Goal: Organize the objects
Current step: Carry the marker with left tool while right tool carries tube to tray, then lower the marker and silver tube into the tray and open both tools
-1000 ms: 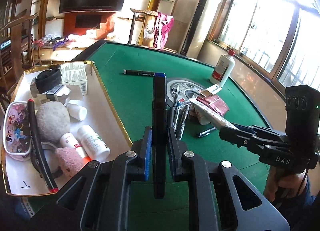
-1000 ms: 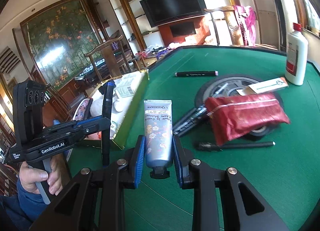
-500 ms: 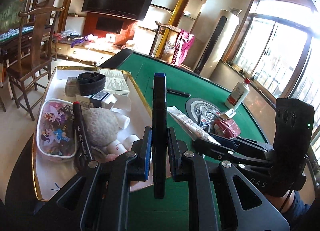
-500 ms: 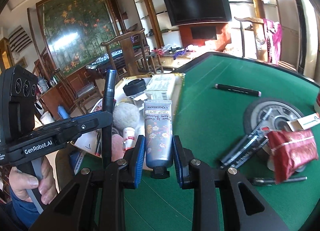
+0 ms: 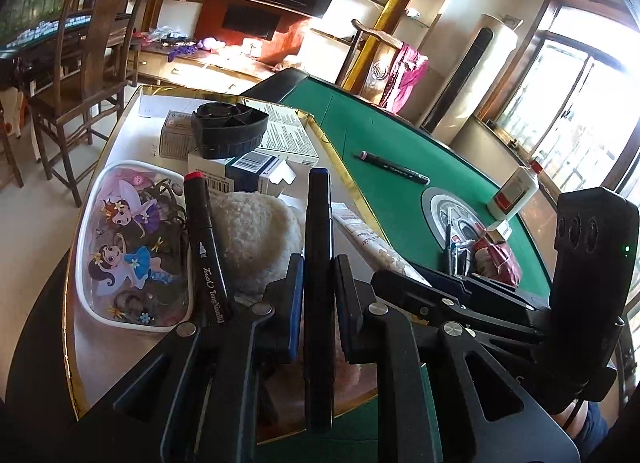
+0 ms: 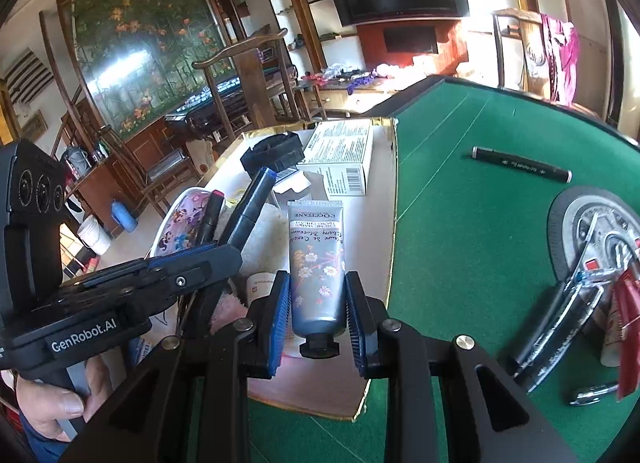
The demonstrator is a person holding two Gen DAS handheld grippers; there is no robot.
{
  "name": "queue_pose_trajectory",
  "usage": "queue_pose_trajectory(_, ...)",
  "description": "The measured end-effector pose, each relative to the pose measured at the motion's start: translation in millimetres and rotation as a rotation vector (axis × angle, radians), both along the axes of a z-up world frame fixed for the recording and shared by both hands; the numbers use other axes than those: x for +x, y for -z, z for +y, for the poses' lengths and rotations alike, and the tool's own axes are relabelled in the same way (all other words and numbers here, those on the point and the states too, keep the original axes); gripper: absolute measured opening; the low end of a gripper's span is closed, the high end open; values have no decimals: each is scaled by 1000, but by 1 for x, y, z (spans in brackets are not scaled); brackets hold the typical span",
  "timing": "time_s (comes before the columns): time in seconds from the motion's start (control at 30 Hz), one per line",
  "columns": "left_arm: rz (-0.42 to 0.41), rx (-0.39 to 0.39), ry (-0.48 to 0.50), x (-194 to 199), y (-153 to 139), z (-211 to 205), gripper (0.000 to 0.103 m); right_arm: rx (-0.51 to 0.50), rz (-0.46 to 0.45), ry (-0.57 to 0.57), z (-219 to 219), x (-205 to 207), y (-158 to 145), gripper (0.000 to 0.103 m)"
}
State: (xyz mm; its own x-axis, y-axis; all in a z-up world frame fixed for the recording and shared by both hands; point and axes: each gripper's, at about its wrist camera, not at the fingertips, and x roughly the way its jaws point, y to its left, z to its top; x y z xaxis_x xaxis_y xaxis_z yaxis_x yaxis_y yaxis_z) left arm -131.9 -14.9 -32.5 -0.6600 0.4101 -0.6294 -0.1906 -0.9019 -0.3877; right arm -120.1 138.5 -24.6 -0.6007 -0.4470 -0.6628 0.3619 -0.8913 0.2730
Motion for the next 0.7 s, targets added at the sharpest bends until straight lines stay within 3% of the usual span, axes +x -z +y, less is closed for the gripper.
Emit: queue_pose_trajectory(0.7, -43, -17, -12, -24, 8, 6, 15, 62, -5, 6, -19, -12, 15, 28)
